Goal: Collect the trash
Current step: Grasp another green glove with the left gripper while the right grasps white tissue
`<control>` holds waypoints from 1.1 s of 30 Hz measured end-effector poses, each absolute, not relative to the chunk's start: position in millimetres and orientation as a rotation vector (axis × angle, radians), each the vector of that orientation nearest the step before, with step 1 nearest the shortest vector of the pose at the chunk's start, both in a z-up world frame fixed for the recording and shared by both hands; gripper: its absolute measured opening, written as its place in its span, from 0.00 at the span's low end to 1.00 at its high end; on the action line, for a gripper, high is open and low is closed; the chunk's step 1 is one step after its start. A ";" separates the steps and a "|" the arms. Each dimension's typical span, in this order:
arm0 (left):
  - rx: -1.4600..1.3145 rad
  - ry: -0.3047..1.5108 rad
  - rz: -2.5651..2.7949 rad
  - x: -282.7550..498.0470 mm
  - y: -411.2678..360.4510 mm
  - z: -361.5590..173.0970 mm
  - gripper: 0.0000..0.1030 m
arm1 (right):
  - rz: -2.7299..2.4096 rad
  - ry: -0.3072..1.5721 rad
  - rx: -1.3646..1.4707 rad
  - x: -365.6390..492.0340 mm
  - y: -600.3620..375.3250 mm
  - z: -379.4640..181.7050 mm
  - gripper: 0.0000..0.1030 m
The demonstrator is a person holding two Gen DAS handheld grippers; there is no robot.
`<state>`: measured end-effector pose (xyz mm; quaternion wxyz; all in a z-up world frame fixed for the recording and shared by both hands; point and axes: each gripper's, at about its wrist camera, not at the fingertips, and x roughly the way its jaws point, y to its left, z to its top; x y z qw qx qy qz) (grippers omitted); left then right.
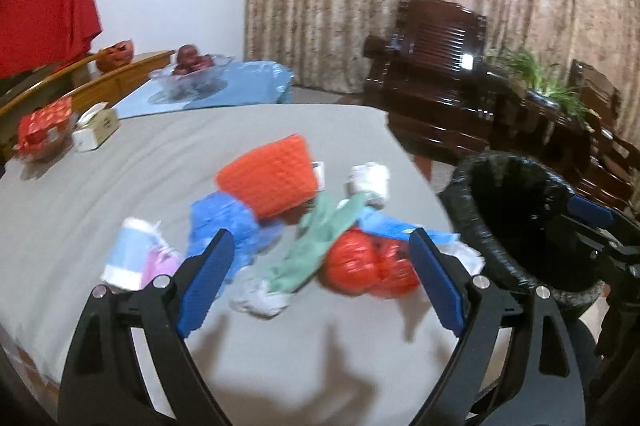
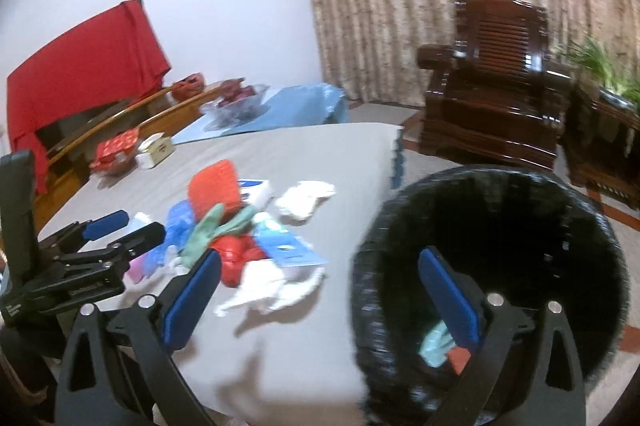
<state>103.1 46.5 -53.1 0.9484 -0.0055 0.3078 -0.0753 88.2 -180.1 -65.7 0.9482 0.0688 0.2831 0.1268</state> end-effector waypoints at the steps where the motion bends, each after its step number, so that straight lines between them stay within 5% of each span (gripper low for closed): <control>1: -0.013 0.626 -0.142 103.5 51.3 -53.9 0.84 | 0.268 0.582 0.125 90.2 -172.0 -68.0 0.94; 12: 0.024 0.652 -0.090 113.5 66.6 -84.4 0.83 | 0.301 0.654 0.042 104.3 -134.6 -96.7 0.88; 24: 0.064 0.756 -0.093 150.8 55.0 -137.5 0.65 | 0.282 0.672 0.056 120.9 -140.4 -102.6 0.80; 33: -0.020 0.796 -0.123 165.0 66.0 -139.9 0.34 | 0.312 0.685 0.047 133.1 -129.6 -108.9 0.74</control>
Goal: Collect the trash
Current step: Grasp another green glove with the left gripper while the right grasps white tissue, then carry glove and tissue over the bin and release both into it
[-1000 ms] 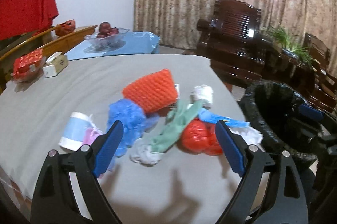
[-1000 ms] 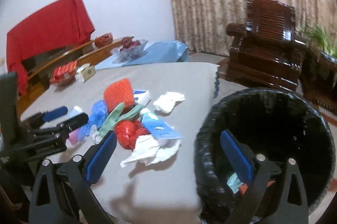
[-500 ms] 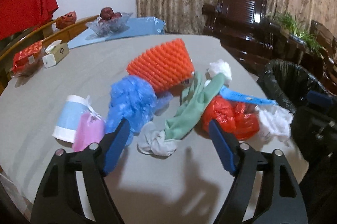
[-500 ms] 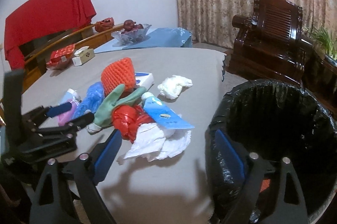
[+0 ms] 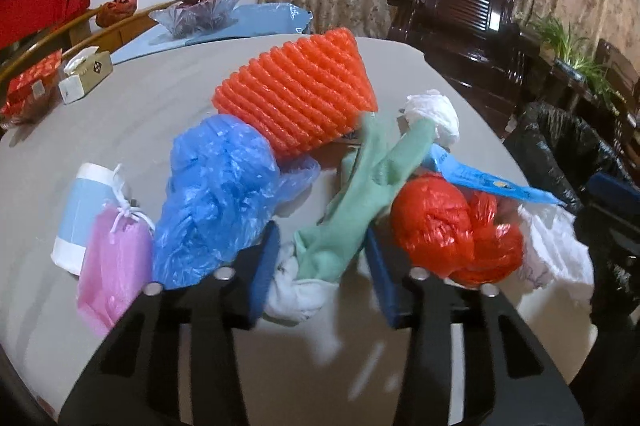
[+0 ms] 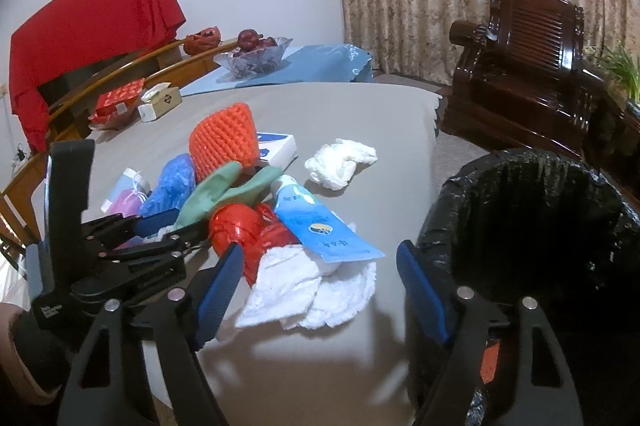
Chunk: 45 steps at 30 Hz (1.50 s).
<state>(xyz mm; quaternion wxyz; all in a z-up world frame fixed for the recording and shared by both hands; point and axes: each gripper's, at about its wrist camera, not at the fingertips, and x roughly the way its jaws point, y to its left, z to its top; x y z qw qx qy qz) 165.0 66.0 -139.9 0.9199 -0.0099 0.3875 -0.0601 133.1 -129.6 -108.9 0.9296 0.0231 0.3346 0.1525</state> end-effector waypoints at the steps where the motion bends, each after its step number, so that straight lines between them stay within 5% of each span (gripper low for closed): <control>1: -0.037 0.794 -0.127 164.3 69.5 -137.0 0.30 | 0.315 0.684 0.046 134.4 -129.2 -108.1 0.73; 18: -0.085 0.829 -0.155 127.8 75.1 -116.5 0.23 | 0.311 0.767 0.021 131.9 -120.1 -132.8 0.68; 23: -0.080 0.812 -0.137 123.7 76.9 -112.2 0.23 | 0.361 0.833 0.040 136.8 -118.2 -149.2 0.24; 26: -0.081 0.799 -0.127 122.1 79.3 -105.9 0.23 | 0.374 0.846 0.041 136.0 -118.4 -152.7 0.07; 45: -0.080 0.705 -0.191 103.1 51.0 -49.8 0.22 | 0.399 0.612 0.115 80.5 -158.4 -49.2 0.06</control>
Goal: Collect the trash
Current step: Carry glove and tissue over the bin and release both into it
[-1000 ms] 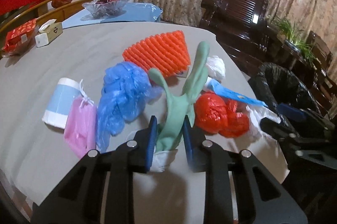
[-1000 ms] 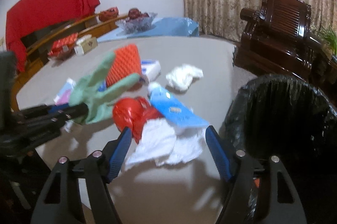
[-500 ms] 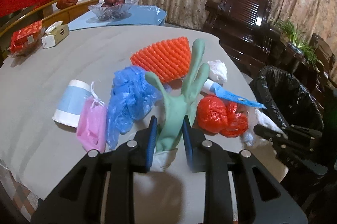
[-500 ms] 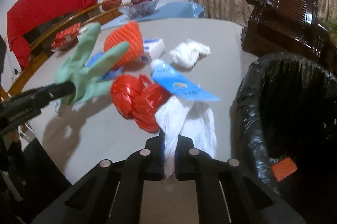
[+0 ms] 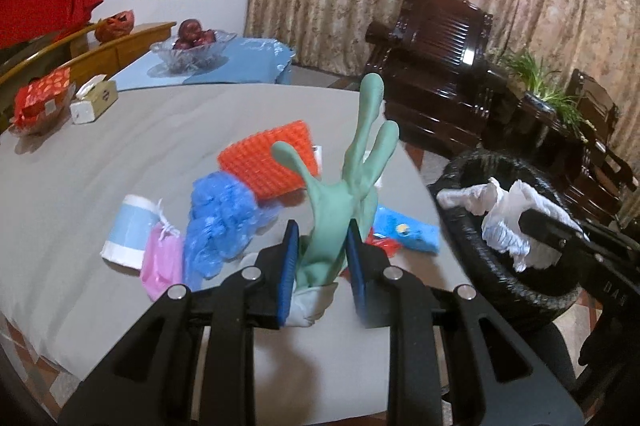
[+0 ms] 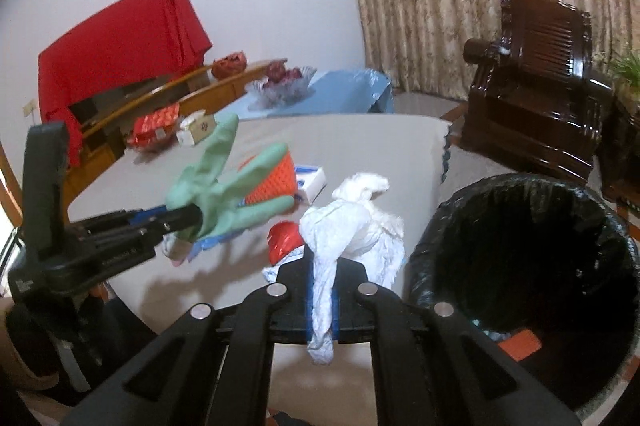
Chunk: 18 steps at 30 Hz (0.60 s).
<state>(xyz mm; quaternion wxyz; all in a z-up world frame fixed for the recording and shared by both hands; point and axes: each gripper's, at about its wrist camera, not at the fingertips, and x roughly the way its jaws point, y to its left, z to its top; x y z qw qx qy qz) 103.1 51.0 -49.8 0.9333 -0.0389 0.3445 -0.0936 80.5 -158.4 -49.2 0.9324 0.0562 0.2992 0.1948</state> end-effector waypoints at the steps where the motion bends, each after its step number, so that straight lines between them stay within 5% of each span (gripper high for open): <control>1: -0.079 0.702 -0.200 102.3 46.9 -47.4 0.22 | 0.391 0.604 0.122 78.1 -162.6 -46.6 0.06; 18: -0.064 0.648 -0.386 115.8 -50.4 -25.2 0.22 | 0.200 0.514 0.140 57.8 -236.5 -23.1 0.06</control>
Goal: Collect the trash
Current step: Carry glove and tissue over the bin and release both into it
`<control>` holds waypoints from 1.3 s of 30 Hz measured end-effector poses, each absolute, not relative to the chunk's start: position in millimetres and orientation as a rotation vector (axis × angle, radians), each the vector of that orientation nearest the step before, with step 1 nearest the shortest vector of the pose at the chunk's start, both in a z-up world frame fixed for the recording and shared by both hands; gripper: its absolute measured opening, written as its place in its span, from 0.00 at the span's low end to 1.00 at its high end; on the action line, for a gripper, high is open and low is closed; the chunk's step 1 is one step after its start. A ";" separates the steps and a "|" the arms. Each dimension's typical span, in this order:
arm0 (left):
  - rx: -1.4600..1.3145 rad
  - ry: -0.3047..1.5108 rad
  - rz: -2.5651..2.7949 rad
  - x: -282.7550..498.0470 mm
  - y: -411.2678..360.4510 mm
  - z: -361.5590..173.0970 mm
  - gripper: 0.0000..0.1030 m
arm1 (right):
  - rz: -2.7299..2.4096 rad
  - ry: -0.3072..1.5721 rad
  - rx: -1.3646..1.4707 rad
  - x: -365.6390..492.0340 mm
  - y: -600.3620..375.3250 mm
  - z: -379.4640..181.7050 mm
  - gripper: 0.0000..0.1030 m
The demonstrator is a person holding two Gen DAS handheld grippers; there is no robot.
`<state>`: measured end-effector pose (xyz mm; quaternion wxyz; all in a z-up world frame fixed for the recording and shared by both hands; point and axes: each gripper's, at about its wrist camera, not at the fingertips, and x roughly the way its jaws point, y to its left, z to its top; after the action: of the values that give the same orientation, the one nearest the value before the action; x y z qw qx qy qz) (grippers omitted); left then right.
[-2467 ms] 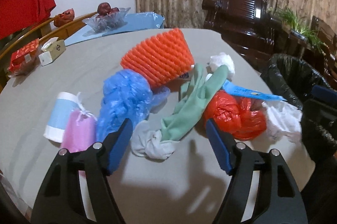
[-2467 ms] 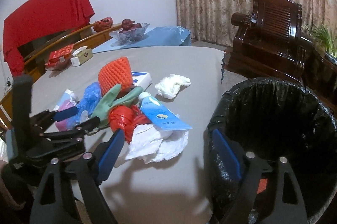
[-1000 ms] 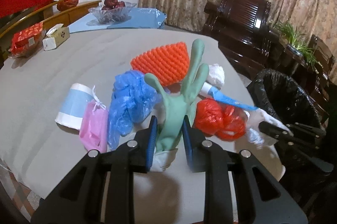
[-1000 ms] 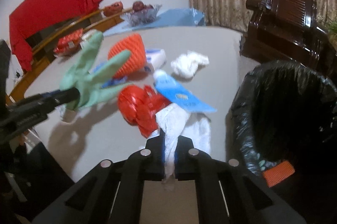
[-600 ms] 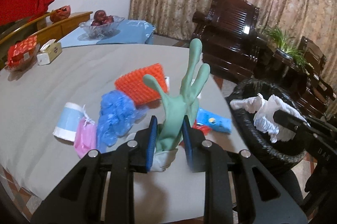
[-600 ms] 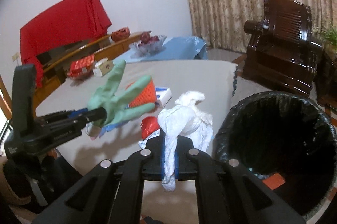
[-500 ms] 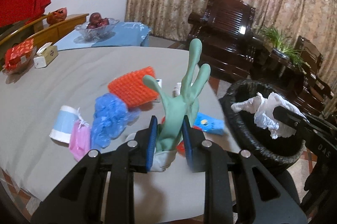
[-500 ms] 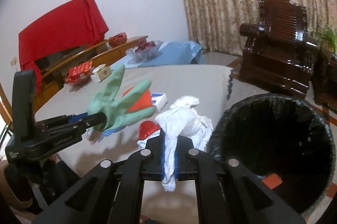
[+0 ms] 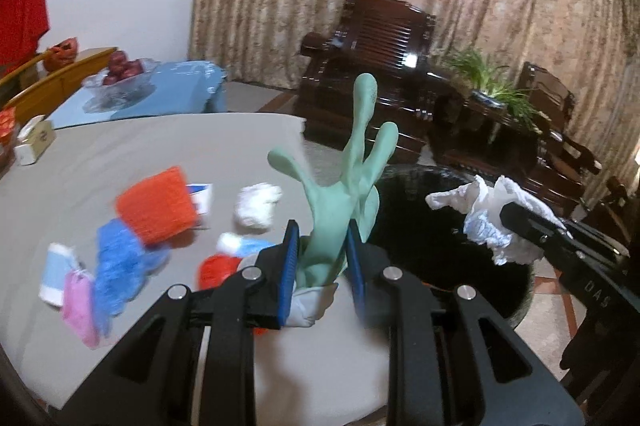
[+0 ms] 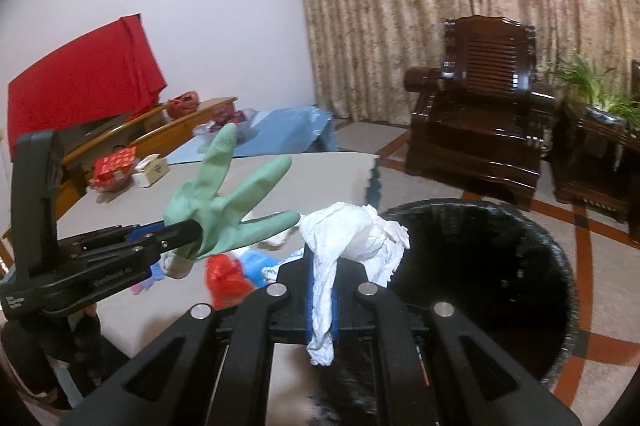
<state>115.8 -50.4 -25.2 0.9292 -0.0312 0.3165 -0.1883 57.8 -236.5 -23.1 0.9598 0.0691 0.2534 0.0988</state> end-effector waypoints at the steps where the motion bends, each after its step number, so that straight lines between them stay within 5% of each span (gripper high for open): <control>1: -0.062 0.649 -0.398 117.8 -57.8 -26.4 0.22 | 0.188 0.514 0.142 58.8 -241.0 -23.9 0.06; 24: -0.023 0.709 -0.585 174.3 -186.7 -77.4 0.22 | -0.028 0.619 0.174 94.4 -345.4 -78.3 0.06; 28: -0.030 0.749 -0.608 183.6 -197.9 -90.2 0.29 | -0.038 0.666 0.168 102.0 -345.9 -93.6 0.09; 30: -0.030 0.754 -0.617 185.9 -199.3 -93.8 0.36 | -0.050 0.693 0.174 103.4 -348.3 -103.1 0.20; 32: -0.024 0.752 -0.616 186.1 -197.5 -95.4 0.52 | -0.069 0.712 0.182 102.9 -351.7 -109.8 0.50; 35: -0.031 0.748 -0.609 185.2 -187.3 -93.8 0.57 | -0.110 0.717 0.185 97.0 -352.5 -115.1 0.84; 39: -0.027 0.712 -0.569 178.9 -163.7 -85.1 0.69 | -0.136 0.702 0.188 90.4 -350.2 -109.6 0.91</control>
<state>178.9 -163.7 -85.1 0.8978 -0.0129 0.3439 -0.2748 90.4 -350.2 -109.6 0.9324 0.0919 0.3430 -0.0667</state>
